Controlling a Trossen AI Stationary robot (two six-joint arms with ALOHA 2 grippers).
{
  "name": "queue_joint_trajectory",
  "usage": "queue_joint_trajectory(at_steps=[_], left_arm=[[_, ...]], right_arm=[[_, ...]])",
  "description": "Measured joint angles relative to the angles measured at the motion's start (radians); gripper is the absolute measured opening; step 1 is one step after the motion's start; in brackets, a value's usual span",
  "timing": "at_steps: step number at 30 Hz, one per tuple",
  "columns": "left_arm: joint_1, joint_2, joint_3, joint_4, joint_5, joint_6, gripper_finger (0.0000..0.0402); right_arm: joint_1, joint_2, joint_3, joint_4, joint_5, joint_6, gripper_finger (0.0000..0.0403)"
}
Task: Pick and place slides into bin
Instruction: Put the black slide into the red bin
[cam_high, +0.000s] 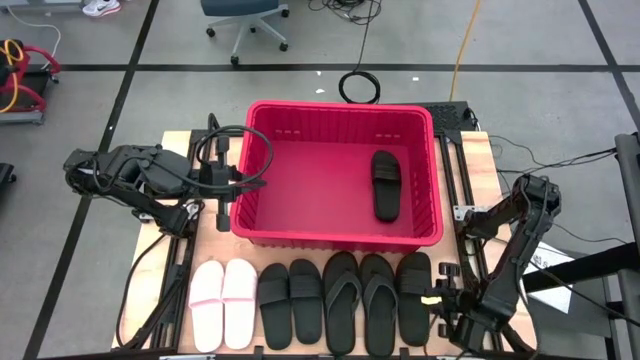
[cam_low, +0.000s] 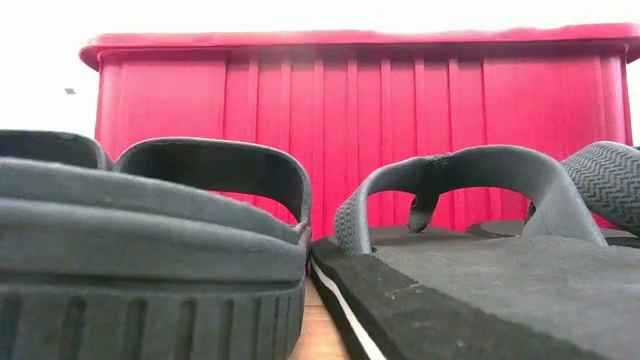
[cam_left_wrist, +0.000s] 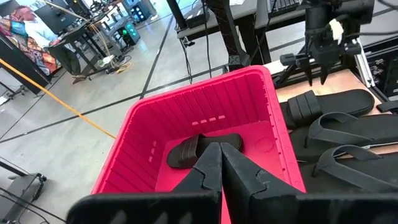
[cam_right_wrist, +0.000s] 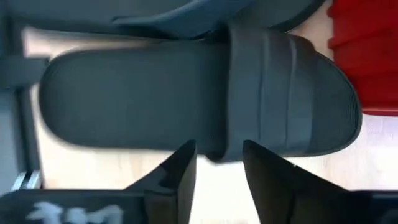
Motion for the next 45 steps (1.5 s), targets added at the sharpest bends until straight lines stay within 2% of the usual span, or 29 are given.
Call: queue_joint_trajectory(at_steps=[7, 17, 24, 32, 45], left_arm=[[0.0, 0.0, 0.0, -0.001, 0.001, 0.002, 0.0003], [0.0, 0.0, 0.0, -0.001, 0.002, -0.006, 0.0004], [0.0, 0.0, 0.0, -0.001, 0.002, -0.007, 0.0001], [0.0, 0.0, 0.0, -0.001, 0.003, -0.001, 0.0003], [0.0, 0.0, 0.0, -0.001, 0.003, 0.0, 0.0003]], right_arm=[[-0.025, 0.0, -0.104, 0.086, 0.012, 0.084, 0.015], [-0.072, -0.001, -0.133, 0.105, 0.007, 0.129, 0.0124], [-0.078, -0.001, -0.135, 0.148, -0.009, 0.118, 0.0107], [-0.077, 0.0, -0.151, 0.284, -0.018, -0.002, 0.0115], [-0.079, -0.003, -0.212, 0.387, -0.076, 0.005, 0.0099]])
